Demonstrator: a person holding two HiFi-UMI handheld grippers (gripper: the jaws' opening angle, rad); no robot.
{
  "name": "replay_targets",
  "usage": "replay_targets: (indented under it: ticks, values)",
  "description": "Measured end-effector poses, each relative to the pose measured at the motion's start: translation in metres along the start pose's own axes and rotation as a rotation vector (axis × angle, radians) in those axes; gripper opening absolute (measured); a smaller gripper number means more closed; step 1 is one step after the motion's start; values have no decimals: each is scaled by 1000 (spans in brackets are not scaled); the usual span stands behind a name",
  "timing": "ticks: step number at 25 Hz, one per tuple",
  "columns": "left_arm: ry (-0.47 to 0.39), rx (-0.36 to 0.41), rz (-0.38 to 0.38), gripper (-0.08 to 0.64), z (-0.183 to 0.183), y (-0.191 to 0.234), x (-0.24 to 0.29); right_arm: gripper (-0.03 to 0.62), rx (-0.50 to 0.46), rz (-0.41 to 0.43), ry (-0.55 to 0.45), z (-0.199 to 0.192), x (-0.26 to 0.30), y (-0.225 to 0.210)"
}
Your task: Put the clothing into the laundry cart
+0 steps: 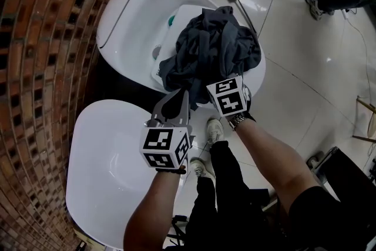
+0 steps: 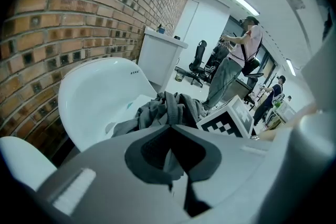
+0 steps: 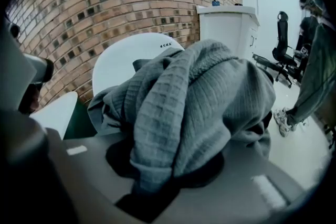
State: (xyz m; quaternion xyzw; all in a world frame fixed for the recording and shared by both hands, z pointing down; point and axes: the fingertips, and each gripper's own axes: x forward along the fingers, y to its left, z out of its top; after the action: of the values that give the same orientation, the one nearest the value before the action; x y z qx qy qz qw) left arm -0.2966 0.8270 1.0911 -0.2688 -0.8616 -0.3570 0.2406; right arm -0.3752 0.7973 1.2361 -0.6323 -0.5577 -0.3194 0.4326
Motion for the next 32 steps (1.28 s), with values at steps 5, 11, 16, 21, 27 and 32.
replay_targets:
  ticks: [5, 11, 16, 21, 27, 32]
  values:
    - [-22, 16, -4, 2, 23, -20, -19, 137, -9, 19, -17, 12, -36, 9]
    - [-48, 57, -8, 2, 44, -49, -45, 133, -10, 30, -83, 26, -90, 21]
    - [-81, 101, -11, 2, 57, -79, -72, 132, -21, 31, -144, 32, -137, 31]
    - [-103, 121, -16, 2, 84, -104, -96, 132, -46, 37, -178, 54, -187, 42]
    - [-120, 134, -20, 2, 114, -132, -124, 132, -73, 37, -218, 83, -248, 51]
    - [-135, 169, -25, 2, 126, -163, -147, 132, -76, 24, -272, 94, -297, 49]
